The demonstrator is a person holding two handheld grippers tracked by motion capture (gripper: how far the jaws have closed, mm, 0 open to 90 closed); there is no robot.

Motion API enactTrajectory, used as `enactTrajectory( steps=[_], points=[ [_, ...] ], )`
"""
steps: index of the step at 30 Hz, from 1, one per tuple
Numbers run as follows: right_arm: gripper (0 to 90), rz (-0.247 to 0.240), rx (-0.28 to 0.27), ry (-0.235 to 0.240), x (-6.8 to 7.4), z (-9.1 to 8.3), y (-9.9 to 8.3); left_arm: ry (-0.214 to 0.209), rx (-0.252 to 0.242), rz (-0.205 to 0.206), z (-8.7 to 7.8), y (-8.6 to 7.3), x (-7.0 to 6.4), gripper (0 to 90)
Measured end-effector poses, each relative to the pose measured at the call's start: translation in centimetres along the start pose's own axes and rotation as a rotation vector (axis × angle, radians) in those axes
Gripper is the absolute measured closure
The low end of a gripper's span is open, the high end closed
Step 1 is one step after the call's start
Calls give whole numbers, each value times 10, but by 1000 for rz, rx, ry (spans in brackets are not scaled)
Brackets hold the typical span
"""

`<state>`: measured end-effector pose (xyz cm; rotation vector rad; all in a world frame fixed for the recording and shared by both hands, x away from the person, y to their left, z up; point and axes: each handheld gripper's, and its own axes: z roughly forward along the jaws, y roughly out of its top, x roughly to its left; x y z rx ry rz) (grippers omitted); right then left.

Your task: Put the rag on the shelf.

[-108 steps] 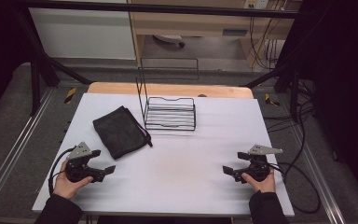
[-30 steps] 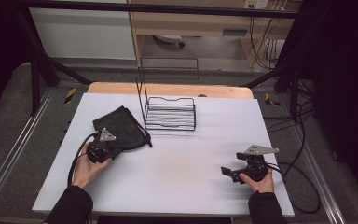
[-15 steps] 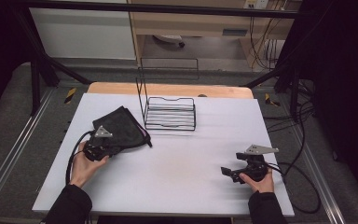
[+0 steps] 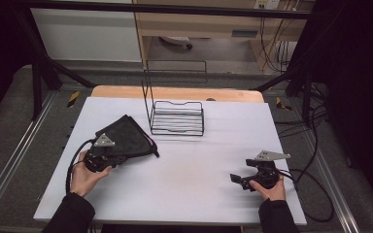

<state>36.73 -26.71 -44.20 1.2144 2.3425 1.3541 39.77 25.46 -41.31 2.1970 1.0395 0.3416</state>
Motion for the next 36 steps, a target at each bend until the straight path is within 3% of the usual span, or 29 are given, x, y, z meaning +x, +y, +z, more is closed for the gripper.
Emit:
enactTrajectory(
  steps=[4, 12, 25, 29, 32, 36],
  points=[
    [10, 0, 1, 0, 0, 0, 0, -20, -8, -5, -3, -4, -8, 789],
    [10, -3, 1, 1, 1, 0, 0, -50, 3, 26, -4, -10, -28, 789],
    [13, -7, 7, 2, 3, 2, 1, -113, -5, 26, -9, -28, -51, 786],
    [13, -16, 8, 4, 5, 4, 3, -98, -2, 35, -8, -32, -56, 776],
    [16, -22, -1, -1, 10, 6, 8, -100, 12, 37, -6, -32, -57, 736],
    [17, -22, 2, 1, 18, 13, 17, -112, -4, 42, -10, -29, -58, 595]
  ],
)
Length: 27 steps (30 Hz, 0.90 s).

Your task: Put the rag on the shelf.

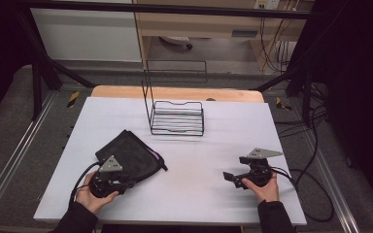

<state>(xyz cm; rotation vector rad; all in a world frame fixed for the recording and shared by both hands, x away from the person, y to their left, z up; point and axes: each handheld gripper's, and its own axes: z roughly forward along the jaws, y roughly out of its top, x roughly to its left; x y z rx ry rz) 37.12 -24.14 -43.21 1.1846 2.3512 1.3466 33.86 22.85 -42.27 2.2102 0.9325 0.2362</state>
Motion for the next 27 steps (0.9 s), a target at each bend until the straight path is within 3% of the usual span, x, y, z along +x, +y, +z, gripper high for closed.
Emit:
enactTrajectory(
  steps=[6, 18, 24, 27],
  points=[
    [21, -25, 6, 11, 15, 17, 18, 24, -52, -28, -9, -1, 10, 416],
    [22, -89, 11, 81, 58, 69, 62, 47, -72, -62, -12, -6, 30, 163],
    [49, -108, 39, 87, 83, 105, 82, 48, -75, -65, -12, -9, 36, 97],
    [112, -124, 64, 102, 91, 126, 88, 57, -79, -70, -12, -9, 37, 87]
  ],
)
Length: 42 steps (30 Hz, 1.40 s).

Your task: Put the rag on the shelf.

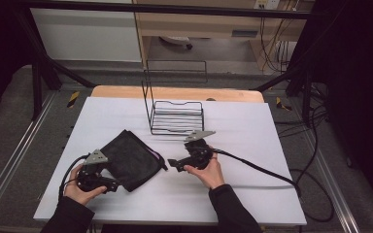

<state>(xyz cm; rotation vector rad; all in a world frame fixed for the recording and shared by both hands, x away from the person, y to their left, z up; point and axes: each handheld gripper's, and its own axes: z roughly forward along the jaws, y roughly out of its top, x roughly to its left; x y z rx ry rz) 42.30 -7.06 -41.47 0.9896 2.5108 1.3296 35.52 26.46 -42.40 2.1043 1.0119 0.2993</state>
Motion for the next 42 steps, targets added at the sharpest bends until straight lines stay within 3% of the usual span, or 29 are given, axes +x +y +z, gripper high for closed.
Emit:
enactTrajectory(
  steps=[3, 4, 5, 6, 8, 12, 15, 22, 25, 42],
  points=[
    [171, -14, 32, 25, 4, 22, 5, 3, -2, 0, -1, 0, 1, 84],
    [171, -14, 32, 25, 4, 22, 5, 3, -2, 0, -1, 0, 1, 85],
    [228, -23, 55, 37, 7, 37, 8, 3, -3, -3, -1, -1, 2, 86],
    [228, -23, 55, 37, 7, 37, 8, 3, -3, -3, -1, -1, 2, 86],
    [301, -20, 86, 48, 10, 55, 11, 5, -3, -5, -1, -2, 3, 88],
    [412, -23, 116, 56, 11, 70, 11, 7, -6, -13, -1, -2, 5, 90],
    [494, 5, 131, 80, 10, 75, 9, 10, -12, -11, -2, -2, 5, 90],
    [702, 34, 148, 121, 11, 75, 9, 18, -14, -8, -2, -1, 5, 93],
    [781, 36, 132, 114, 12, 71, 11, 18, -14, -9, -2, -2, 6, 94],
    [806, 25, 138, 68, 24, 34, 17, 20, -23, -6, -4, -3, 6, 95]
  ],
)
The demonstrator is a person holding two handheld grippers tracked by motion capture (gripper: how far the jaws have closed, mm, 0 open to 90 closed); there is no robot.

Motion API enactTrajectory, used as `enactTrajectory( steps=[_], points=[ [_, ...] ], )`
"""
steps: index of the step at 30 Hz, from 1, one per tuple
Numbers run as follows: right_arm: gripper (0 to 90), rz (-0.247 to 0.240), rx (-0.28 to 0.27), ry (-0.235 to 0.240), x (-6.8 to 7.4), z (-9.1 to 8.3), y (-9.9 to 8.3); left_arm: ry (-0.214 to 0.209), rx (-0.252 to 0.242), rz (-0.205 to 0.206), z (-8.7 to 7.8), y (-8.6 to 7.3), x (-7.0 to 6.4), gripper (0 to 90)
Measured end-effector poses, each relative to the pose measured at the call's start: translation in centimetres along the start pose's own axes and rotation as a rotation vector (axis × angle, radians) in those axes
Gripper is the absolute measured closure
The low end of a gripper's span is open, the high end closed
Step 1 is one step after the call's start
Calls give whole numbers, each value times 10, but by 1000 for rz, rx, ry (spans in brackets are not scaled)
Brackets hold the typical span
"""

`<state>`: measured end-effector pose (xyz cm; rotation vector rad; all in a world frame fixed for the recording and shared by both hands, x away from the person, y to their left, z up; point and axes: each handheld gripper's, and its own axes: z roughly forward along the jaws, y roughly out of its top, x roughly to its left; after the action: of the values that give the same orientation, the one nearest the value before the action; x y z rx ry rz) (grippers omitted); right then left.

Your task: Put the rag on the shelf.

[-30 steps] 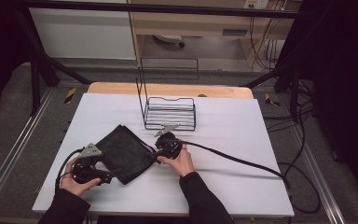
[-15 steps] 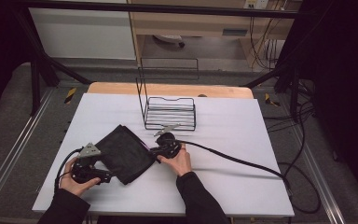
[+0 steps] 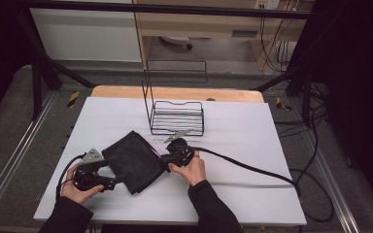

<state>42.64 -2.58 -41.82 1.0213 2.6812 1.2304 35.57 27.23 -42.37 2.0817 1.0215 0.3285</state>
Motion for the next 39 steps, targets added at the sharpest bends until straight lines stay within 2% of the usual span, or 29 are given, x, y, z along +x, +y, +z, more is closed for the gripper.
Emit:
enactTrajectory(
  steps=[6, 7, 11, 13, 14, 15, 17, 20, 21, 22, 23, 24, 25, 27, 29, 32, 35, 38, 39],
  points=[
    [801, 9, -5, -1, -7, 2, -3, 0, 2, -4, 1, 0, 0, 96],
    [792, 17, -11, 16, -10, 10, -4, 0, 2, -4, 1, 0, 0, 96],
    [758, -2, -4, -3, -12, 22, -11, 0, 1, -3, 1, 0, 0, 96],
    [728, -4, -8, -2, -12, 21, -12, 1, 2, -2, 1, 0, 1, 97],
    [656, -4, -23, -17, -14, 17, -13, 1, 2, -2, 0, 0, 1, 97],
    [626, -1, -25, -18, -15, 15, -14, 1, 0, -2, 0, 0, 1, 97],
    [605, 13, -38, -28, -19, 11, -17, 0, -2, 0, 0, 0, 1, 103],
    [589, 30, -22, -10, -22, 11, -21, -1, 8, 2, 0, 1, -3, 160],
    [576, 19, -12, -6, -21, 14, -23, -13, 14, 30, 1, 3, -12, 188],
    [575, 14, -15, -10, -21, 13, -23, -23, 14, 37, 2, 4, -18, 215],
    [577, 10, -18, -14, -20, 11, -23, -23, 14, 37, 2, 4, -18, 241],
    [581, -1, -17, -14, -19, 8, -23, -44, 26, 71, 6, 7, -31, 273],
    [593, -9, -19, -20, -17, 3, -24, -59, 34, 86, 8, 8, -38, 309],
    [617, -12, -24, -25, -14, -6, -27, -92, 59, 108, 15, 11, -51, 367],
    [626, -20, -21, -27, -11, -11, -33, -107, 86, 120, 23, 12, -61, 400],
    [642, -38, 4, -36, -8, -8, -42, -91, 129, 143, 36, 13, -69, 423],
    [677, -41, -1, -42, -6, -1, -46, -72, 131, 151, 40, 14, -72, 450],
    [718, -43, -23, -47, -6, 2, -47, 8, 130, 183, 46, 10, -78, 536],
    [739, -42, -26, -50, -5, 2, -48, 14, 136, 178, 47, 10, -79, 562]
  ],
)
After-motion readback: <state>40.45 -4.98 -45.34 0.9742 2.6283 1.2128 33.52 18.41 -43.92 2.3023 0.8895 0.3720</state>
